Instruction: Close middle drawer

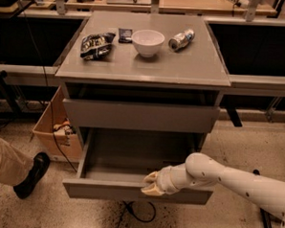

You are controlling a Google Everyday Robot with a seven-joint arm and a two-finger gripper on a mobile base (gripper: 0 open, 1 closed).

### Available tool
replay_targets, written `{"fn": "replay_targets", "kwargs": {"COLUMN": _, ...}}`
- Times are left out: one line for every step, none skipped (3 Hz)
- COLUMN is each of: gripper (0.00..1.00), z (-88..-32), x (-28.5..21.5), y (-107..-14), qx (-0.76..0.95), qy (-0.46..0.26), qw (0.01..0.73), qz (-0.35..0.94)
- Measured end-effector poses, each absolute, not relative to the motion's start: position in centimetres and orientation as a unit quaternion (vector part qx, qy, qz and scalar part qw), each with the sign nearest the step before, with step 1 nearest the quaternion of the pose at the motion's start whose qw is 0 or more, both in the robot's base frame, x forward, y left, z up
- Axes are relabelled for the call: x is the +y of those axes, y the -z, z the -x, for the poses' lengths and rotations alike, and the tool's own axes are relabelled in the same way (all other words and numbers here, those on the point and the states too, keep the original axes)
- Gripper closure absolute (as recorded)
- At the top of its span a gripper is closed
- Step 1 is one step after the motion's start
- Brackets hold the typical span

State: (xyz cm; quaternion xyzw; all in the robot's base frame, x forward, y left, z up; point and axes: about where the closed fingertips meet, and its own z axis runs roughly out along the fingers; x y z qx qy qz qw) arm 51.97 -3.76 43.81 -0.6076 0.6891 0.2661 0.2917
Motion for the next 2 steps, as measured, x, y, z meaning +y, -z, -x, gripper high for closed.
{"fn": "replay_targets", "kwargs": {"gripper": 0.16, "z": -55.7, "x": -1.7, "y": -44.4, "qx": 0.673, "qy": -0.257, "qw": 0.308, "qz": 0.621}}
{"fn": "replay_targets", "kwargs": {"gripper": 0.0, "z": -59.0, "x": 0.1, "y": -44.9, "qx": 0.657, "qy": -0.247, "qw": 0.324, "qz": 0.634}}
